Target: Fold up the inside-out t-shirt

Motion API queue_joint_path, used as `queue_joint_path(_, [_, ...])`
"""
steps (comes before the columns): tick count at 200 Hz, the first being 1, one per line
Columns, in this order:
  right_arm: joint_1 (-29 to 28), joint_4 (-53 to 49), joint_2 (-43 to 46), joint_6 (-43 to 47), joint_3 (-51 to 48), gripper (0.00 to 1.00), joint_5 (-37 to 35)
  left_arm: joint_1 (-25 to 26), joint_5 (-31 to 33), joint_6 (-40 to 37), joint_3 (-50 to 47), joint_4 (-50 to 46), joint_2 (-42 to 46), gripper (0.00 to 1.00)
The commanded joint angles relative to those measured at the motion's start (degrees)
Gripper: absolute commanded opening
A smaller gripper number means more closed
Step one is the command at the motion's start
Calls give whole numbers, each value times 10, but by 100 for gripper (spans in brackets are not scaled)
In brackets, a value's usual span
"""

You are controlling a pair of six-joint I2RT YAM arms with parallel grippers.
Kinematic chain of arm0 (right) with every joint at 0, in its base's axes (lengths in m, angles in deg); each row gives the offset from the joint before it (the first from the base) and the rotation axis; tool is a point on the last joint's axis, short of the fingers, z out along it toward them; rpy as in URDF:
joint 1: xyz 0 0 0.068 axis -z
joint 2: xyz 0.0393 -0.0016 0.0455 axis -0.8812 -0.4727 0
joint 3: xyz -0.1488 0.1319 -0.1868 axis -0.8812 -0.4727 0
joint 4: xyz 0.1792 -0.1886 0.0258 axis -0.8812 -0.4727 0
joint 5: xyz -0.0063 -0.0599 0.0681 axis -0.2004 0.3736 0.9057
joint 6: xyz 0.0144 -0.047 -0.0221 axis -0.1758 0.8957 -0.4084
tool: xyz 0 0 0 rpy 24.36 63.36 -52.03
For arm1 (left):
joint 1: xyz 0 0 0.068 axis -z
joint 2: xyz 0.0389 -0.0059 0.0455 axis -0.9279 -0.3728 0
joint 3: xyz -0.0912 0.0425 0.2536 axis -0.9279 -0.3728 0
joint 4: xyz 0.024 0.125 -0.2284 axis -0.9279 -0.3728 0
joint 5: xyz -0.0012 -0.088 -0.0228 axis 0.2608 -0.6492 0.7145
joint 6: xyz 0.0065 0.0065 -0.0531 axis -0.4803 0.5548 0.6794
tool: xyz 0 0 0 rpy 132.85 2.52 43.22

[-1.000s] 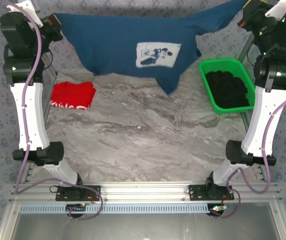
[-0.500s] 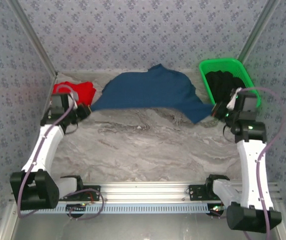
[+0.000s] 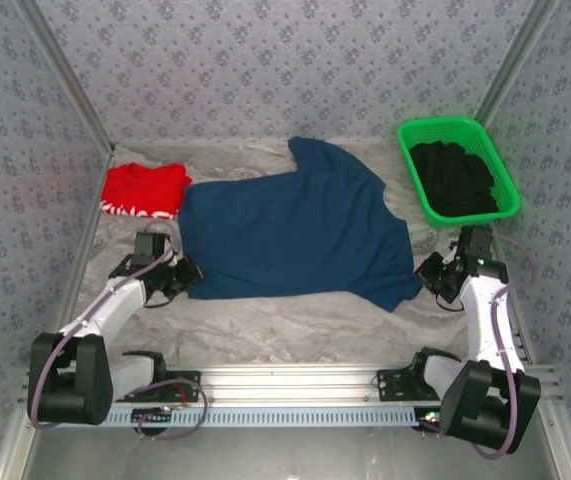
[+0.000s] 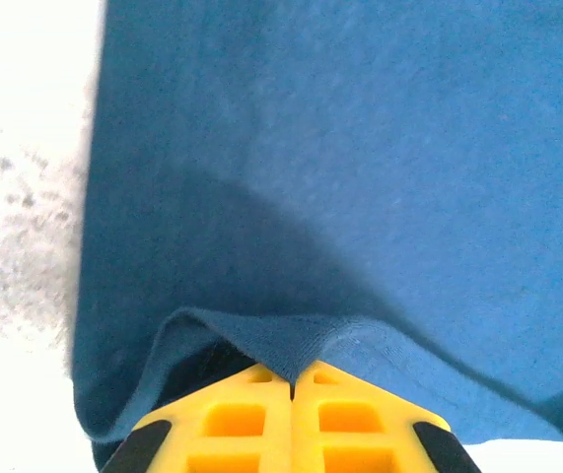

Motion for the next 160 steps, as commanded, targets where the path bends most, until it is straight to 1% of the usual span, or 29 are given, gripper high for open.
queue_joint_path(1, [7,-4,3,2,-16,10,-12,4,18,11,-22,2,41,0])
queue_joint_path(19, [8,-9,2,-1,-8,10,23,4,31,13,-33,-8,61,0])
queue_joint_path(35, [8,-28,4,-5,16,10,71,4,40,15,-38,-15,75,0])
queue_joint_path(52, [1,-56,20,-29,45,10,117,4,57,12,-39,-23,88,0])
queue_joint_path(74, [-4,-115,51,-48,81,11,139,4,71,7,-34,-33,97,0])
queue_joint_path(90, [-4,-162,74,-46,88,11,154,4,77,4,-32,-39,101,0])
queue_joint_path(107, [-9,-179,89,-43,61,12,107,4,81,5,-36,-37,106,0])
queue_joint_path(117, [-10,-172,90,-37,31,15,73,5,82,5,-37,-36,107,0])
queue_joint_path(130, [-11,-140,82,-41,0,22,47,4,82,5,-39,-34,108,0])
queue_joint_path(146, [-16,-112,62,-36,7,28,-7,4,78,3,-38,-32,111,0])
queue_joint_path(153, [-15,-100,54,-39,2,34,-31,4,74,3,-38,-31,112,0])
queue_joint_path(160, [-12,-80,47,-44,-11,37,-35,4,71,3,-37,-31,113,0])
